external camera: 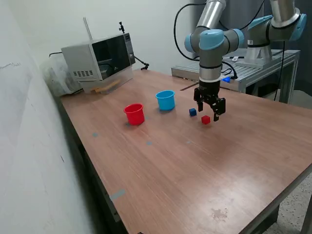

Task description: Place red objects in the red bin, and blue objects in the blue bin.

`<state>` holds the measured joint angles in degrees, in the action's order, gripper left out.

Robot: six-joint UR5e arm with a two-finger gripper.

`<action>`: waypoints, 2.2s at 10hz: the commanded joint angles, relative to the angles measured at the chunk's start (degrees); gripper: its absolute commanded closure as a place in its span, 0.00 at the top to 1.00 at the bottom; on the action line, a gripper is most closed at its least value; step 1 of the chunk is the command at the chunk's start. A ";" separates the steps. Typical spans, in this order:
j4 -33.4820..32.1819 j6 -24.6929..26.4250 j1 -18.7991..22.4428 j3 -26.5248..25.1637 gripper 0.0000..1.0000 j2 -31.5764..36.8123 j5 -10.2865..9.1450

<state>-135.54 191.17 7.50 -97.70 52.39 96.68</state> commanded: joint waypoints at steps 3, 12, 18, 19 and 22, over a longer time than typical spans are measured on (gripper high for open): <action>0.01 -0.80 -0.82 0.32 1.00 -0.98 0.00; 0.10 -0.80 -0.56 -0.12 1.00 -0.89 -2.46; -0.08 -0.80 -0.47 -0.21 1.00 -0.98 -2.46; -0.08 -0.80 -0.56 -0.12 1.00 -0.98 -2.46; -0.16 -0.80 -0.56 0.32 1.00 -1.59 -2.46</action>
<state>-135.63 190.37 6.96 -97.70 51.25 94.23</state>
